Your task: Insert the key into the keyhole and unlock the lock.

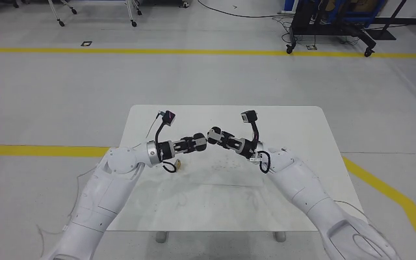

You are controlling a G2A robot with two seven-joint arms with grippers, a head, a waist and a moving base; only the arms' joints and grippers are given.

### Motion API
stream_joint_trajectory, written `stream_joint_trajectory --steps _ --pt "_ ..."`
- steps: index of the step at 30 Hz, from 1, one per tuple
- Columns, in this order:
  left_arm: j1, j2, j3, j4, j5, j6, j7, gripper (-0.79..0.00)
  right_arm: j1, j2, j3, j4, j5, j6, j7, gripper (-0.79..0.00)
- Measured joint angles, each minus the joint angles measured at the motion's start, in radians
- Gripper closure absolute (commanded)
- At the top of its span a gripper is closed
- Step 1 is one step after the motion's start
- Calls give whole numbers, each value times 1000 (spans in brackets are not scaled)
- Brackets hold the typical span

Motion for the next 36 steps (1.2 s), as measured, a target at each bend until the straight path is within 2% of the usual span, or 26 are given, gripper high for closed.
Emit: stream_joint_trajectory --steps 15,17,18,21,27,31,36 --pt "3 9 -38 6 -13 4 18 0 1 -9 11 11 -4 1 7 0" --pt "4 10 -39 6 -15 3 15 -194 2 -10 12 11 -5 2 7 0" --pt "4 10 -40 6 -16 3 13 -237 2 -11 13 11 -6 2 8 0" --pt "5 10 -36 10 -17 3 5 -274 2 -13 14 11 -9 2 8 0" --pt "0 8 -22 16 -19 6 0 -234 1 -16 18 13 -8 1 11 0" --pt "-6 6 -12 20 -14 7 -2 -117 0 -18 20 14 -9 -1 13 0" --pt "-13 5 -3 25 -14 8 -3 -65 -3 -20 23 18 -9 -5 15 0"
